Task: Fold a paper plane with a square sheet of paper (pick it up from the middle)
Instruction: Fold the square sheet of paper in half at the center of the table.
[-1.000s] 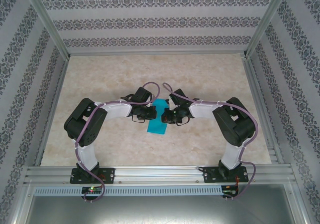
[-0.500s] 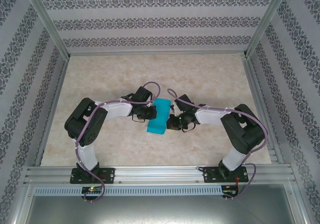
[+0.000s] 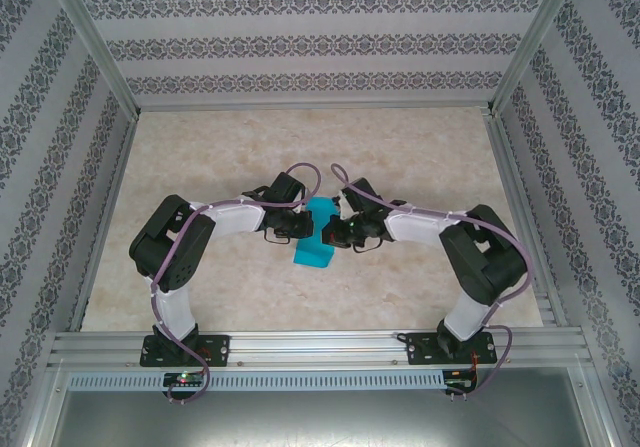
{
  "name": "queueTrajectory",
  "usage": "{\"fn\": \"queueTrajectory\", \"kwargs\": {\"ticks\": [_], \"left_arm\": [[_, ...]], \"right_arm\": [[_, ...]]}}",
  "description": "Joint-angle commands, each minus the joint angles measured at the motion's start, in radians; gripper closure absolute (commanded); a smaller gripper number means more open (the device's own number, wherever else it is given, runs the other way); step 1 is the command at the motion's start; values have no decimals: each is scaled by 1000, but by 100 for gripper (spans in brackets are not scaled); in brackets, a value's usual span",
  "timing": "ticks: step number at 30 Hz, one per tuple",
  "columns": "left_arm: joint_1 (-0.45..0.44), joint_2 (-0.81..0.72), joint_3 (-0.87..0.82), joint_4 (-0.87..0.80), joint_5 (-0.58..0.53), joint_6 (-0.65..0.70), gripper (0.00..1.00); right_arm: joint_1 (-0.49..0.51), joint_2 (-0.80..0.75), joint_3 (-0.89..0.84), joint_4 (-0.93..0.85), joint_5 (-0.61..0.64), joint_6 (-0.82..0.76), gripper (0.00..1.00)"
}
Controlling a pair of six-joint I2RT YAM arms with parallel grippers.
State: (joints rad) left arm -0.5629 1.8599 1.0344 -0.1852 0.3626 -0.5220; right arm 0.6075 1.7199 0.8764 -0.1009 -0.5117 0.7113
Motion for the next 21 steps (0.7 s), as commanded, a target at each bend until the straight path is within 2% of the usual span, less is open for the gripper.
{"fn": "queueTrajectory", "kwargs": {"ticks": [1, 11, 21], "left_arm": [[-2, 84, -65, -171, -79, 30, 89], [-2, 94, -57, -176, -77, 37, 89], [0, 104, -45, -189, -79, 42, 89]], "right_arm": [[18, 44, 13, 10, -34, 5, 98], [46, 42, -64, -63, -36, -58, 98], [61, -51, -191, -83, -22, -44, 98]]}}
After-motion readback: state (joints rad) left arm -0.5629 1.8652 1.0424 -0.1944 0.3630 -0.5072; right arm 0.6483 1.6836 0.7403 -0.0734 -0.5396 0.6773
